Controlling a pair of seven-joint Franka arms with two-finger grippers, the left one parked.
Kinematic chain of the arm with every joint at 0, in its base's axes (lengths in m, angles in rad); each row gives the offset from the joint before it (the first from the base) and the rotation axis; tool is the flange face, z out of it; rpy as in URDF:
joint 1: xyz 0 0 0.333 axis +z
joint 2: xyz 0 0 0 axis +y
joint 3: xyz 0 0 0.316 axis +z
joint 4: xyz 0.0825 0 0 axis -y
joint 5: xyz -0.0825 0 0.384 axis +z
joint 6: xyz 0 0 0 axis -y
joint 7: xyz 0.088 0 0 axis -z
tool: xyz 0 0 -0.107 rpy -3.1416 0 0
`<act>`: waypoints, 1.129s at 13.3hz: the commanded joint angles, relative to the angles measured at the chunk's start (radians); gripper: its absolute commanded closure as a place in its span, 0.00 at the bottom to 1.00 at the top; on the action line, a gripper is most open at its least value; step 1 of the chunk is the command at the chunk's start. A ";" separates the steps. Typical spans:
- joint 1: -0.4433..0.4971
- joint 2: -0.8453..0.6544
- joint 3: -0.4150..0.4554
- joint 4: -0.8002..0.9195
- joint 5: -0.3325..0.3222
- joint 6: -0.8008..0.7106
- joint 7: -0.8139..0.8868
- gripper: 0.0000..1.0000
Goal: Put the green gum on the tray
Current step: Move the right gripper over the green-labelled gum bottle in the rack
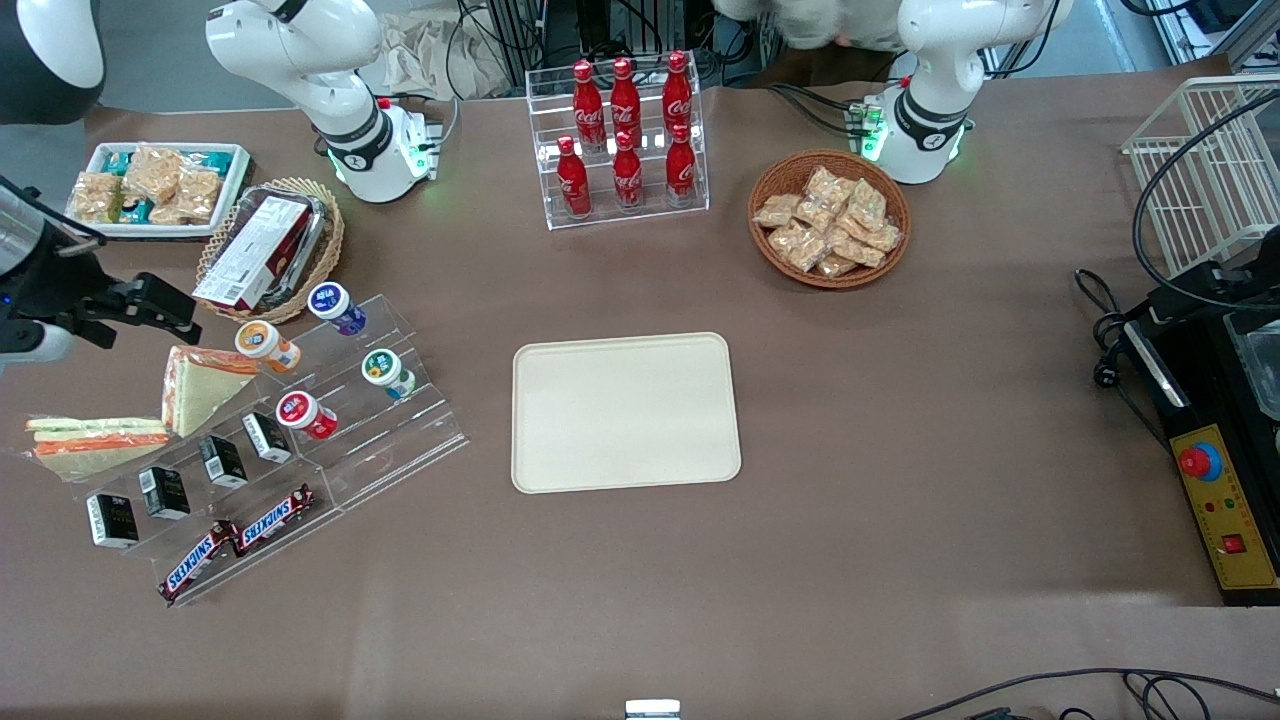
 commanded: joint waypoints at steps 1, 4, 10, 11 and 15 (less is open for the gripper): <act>0.005 0.001 0.014 0.000 -0.001 -0.012 -0.004 0.00; 0.006 0.015 0.016 -0.003 0.000 -0.013 -0.011 0.00; 0.015 -0.006 0.057 -0.183 -0.004 0.133 -0.066 0.00; 0.014 -0.020 0.077 -0.235 -0.004 0.175 -0.070 0.00; 0.015 -0.048 0.108 -0.438 0.000 0.387 -0.065 0.00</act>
